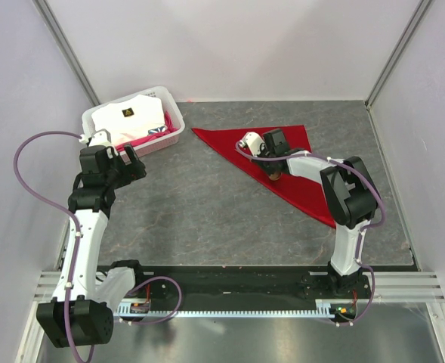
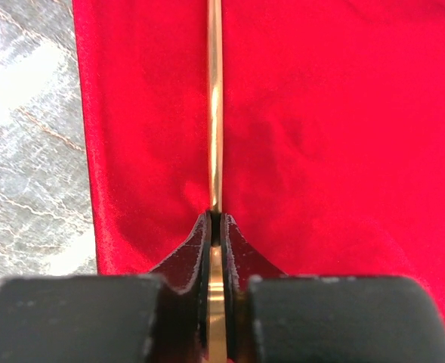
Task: Fold the napkin, place the utensils inside, and roll it up
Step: Place the utensil onto the napkin, then fold the napkin
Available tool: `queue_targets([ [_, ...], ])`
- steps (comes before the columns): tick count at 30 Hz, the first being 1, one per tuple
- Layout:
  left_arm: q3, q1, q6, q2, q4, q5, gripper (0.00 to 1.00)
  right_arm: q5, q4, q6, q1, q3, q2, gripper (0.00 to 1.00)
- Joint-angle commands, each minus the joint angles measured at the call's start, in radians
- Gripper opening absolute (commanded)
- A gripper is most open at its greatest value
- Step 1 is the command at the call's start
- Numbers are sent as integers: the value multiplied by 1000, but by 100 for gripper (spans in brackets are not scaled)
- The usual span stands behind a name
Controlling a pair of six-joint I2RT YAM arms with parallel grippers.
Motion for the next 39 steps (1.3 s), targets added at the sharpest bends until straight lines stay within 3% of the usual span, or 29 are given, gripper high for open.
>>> queue_targets([
  [1, 8, -3, -5, 2, 35, 20, 100, 17, -15, -2, -8, 42, 7, 15],
  [6, 9, -4, -7, 4, 35, 21, 100, 22, -18, 47, -6, 42, -46, 46],
  [10, 8, -4, -7, 2, 35, 20, 100, 7, -12, 98, -6, 21, -146, 49],
  [14, 9, -10, -7, 9, 35, 20, 100, 42, -32, 249, -6, -16, -343, 50],
  [19, 11, -44, -11, 35, 34, 40, 100, 264, -78, 735, -6, -155, -569, 58],
  [22, 14, -70, -10, 53, 32, 43, 100, 428, -231, 1025, -11, -241, -671, 59],
  [25, 15, -139, -5, 68, 26, 31, 99, 482, -377, 1218, -18, -335, -729, 60],
  [31, 17, -216, 2, 78, 21, 4, 99, 538, -546, 1413, -119, -473, -925, 59],
  [39, 20, -285, 9, 88, 15, -6, 100, 329, -583, 1434, -349, -605, -999, 55],
])
